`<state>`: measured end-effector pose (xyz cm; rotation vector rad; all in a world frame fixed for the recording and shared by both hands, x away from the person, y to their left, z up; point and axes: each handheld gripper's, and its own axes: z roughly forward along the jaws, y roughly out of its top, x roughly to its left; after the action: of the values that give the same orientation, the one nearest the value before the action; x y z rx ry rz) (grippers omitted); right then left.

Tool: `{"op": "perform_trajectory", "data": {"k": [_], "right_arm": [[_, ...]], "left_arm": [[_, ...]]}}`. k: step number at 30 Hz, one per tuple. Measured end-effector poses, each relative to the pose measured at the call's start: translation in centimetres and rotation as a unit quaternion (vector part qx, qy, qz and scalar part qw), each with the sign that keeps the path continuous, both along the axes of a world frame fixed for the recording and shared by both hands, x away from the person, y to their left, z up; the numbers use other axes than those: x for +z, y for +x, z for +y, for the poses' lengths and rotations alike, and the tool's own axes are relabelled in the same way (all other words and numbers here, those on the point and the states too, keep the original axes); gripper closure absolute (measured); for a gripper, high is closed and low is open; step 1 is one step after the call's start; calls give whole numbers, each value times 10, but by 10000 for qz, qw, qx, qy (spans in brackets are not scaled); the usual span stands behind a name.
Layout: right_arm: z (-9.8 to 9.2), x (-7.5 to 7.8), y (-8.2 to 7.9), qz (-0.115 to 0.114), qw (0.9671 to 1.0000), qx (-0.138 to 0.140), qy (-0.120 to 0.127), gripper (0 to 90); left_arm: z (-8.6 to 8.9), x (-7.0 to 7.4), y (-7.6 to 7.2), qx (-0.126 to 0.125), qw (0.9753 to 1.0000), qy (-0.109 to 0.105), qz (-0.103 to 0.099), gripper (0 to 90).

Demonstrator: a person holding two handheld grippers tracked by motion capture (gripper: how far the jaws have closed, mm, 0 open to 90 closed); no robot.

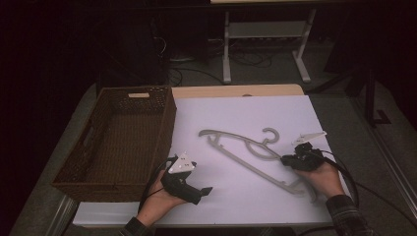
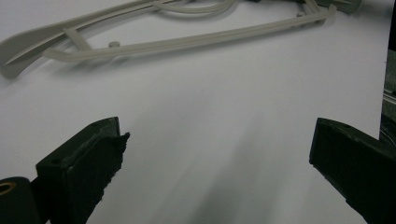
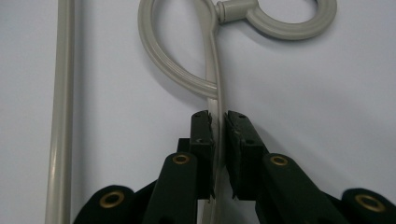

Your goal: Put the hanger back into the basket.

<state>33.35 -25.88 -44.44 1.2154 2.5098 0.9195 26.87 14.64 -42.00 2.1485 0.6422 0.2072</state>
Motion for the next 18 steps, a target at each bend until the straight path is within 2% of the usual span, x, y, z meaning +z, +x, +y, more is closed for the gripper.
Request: {"op": "perform_trajectory", "data": {"k": [9,14,15,16,17,18], "right_arm": [[32,0,14,-29,9994,356,24,807],[36,-2,16,-21,9993,381,-10,798],[34,0,15,-129,9994,334,5,740],[34,0,15,-129,9994,334,5,740],[33,3,13,-174,9994,306,30,701],[28,11,10,-275,9994,184,136,655]], "left_arm": [[0,-1,0,2,10000,22,13,23],[0,-1,0,-4,10000,26,17,23],[0,-1,0,-4,10000,24,20,23],[0,-1,0,-5,10000,24,17,23],[0,-1,0,-9,10000,22,21,23],[0,-1,0,-9,10000,21,27,23]]}}
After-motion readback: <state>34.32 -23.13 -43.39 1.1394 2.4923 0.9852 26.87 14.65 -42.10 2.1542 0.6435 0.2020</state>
